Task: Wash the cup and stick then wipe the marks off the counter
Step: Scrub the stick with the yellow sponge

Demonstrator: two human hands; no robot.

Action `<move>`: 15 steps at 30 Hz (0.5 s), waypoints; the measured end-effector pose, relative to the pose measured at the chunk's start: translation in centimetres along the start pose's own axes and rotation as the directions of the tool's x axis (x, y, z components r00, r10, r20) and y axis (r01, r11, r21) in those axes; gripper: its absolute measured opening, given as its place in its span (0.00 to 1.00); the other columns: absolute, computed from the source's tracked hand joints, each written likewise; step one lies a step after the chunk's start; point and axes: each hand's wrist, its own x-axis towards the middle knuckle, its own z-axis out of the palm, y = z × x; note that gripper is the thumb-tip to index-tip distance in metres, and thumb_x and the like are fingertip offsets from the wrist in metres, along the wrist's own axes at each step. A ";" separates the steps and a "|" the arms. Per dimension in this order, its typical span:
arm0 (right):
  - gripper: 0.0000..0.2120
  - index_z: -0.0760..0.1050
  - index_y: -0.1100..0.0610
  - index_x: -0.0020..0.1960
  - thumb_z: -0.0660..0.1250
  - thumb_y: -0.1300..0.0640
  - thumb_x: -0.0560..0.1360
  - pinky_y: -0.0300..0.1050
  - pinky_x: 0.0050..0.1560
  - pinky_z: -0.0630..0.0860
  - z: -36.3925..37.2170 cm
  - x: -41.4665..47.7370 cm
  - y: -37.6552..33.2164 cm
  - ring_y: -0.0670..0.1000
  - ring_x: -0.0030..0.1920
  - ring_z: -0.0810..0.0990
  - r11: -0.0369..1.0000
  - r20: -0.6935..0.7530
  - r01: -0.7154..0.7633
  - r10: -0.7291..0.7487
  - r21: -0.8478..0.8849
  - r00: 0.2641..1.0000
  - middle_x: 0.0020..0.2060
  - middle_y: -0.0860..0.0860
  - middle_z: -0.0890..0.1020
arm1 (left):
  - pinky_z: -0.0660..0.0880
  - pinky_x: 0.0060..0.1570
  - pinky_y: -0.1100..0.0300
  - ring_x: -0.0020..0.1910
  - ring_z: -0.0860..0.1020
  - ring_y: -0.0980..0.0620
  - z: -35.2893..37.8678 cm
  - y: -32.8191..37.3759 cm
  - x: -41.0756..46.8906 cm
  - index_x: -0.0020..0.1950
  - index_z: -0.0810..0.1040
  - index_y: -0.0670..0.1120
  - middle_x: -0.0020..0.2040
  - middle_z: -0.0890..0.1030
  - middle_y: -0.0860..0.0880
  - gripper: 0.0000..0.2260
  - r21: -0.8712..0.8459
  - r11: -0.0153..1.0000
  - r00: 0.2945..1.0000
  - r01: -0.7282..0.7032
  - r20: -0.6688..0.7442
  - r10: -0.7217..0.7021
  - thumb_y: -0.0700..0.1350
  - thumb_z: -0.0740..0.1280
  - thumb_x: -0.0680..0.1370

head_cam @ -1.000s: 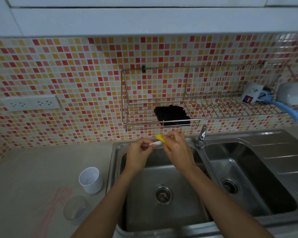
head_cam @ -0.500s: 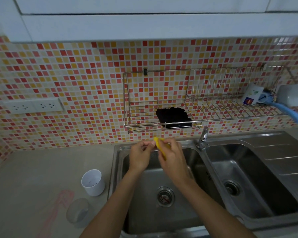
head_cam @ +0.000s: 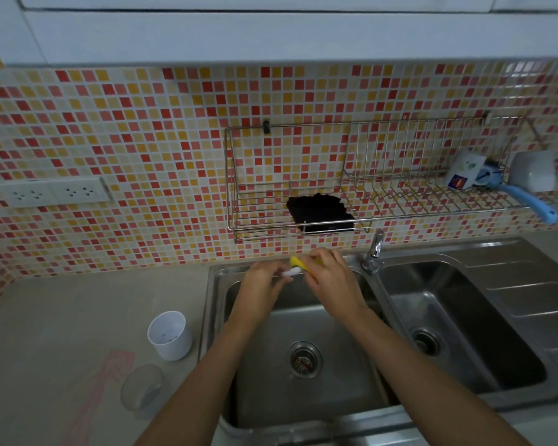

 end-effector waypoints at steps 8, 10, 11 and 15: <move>0.22 0.72 0.51 0.68 0.68 0.59 0.75 0.42 0.57 0.76 0.9 -1.3 -1.8 0.50 0.57 0.72 0.937 0.025 -0.234 0.236 0.258 0.971 0.57 0.51 0.75 | 0.76 0.41 0.63 0.37 0.80 0.62 2.0 0.9 0.6 0.43 0.84 0.46 0.37 0.84 0.53 0.12 -0.343 0.850 0.899 0.401 -0.031 -0.437 0.51 0.66 0.78; 0.23 0.71 0.51 0.70 0.68 0.58 0.75 0.41 0.55 0.75 1.0 -1.8 -2.1 0.50 0.57 0.72 0.964 0.027 -0.149 0.146 0.220 0.989 0.57 0.51 0.76 | 0.79 0.45 0.55 0.38 0.82 0.57 2.7 0.6 0.5 0.39 0.84 0.48 0.36 0.84 0.53 0.15 -0.375 0.817 0.878 0.438 -0.016 -0.478 0.53 0.64 0.79; 0.23 0.72 0.52 0.69 0.68 0.59 0.75 0.40 0.55 0.75 0.9 -1.8 -1.6 0.50 0.56 0.72 0.962 0.009 -0.176 0.179 0.210 0.984 0.57 0.51 0.76 | 0.79 0.47 0.53 0.38 0.82 0.55 3.0 0.7 0.5 0.37 0.83 0.49 0.36 0.84 0.52 0.15 -0.393 0.794 0.863 0.464 -0.002 -0.506 0.54 0.64 0.79; 0.23 0.73 0.52 0.67 0.70 0.62 0.74 0.42 0.53 0.77 0.9 -2.6 -1.3 0.51 0.55 0.73 0.912 -0.006 -0.339 0.350 0.231 0.937 0.55 0.52 0.77 | 0.78 0.50 0.49 0.40 0.82 0.50 3.5 1.5 0.4 0.33 0.79 0.52 0.36 0.84 0.48 0.17 -0.400 0.732 0.808 0.551 0.037 -0.588 0.56 0.63 0.79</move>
